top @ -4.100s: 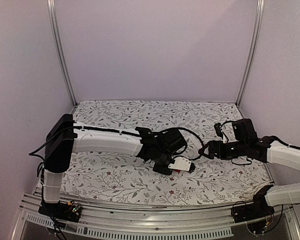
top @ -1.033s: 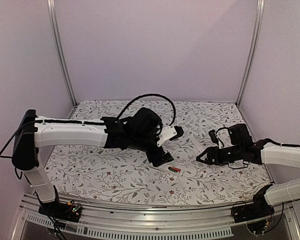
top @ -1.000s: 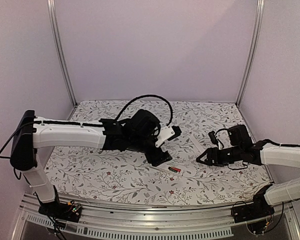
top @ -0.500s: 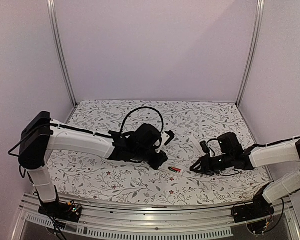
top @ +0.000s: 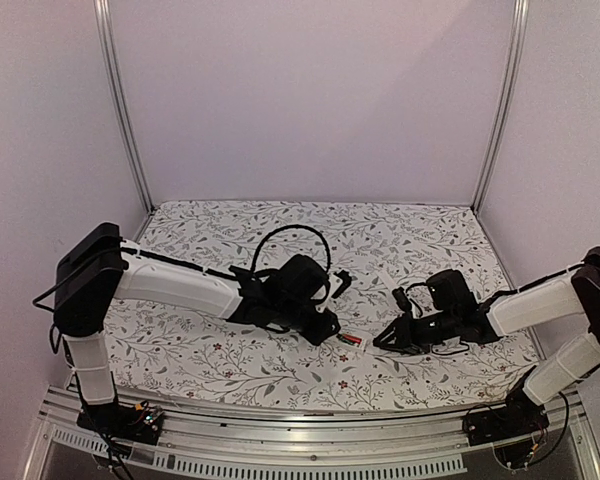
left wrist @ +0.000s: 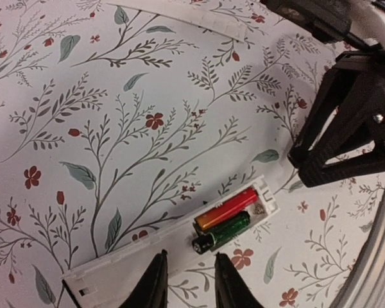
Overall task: Load the batteries into the remote control
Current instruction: Load the battery into the battery compartment.
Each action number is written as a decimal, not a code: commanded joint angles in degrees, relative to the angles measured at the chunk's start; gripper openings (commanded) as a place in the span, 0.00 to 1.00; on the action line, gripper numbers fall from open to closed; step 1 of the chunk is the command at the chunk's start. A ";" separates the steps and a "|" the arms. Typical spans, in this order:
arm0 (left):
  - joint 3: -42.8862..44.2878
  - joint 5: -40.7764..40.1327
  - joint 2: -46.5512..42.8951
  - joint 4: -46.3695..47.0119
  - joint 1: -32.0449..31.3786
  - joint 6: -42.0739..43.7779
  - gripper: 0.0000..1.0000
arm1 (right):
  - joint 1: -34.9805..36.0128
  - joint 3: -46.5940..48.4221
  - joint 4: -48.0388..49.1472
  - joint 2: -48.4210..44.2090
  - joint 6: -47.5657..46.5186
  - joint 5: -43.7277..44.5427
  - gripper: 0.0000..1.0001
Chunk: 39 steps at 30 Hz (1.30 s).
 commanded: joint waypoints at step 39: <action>5.45 5.09 7.10 -2.87 0.58 -5.39 0.16 | 1.74 2.08 7.35 6.59 1.59 -3.27 0.17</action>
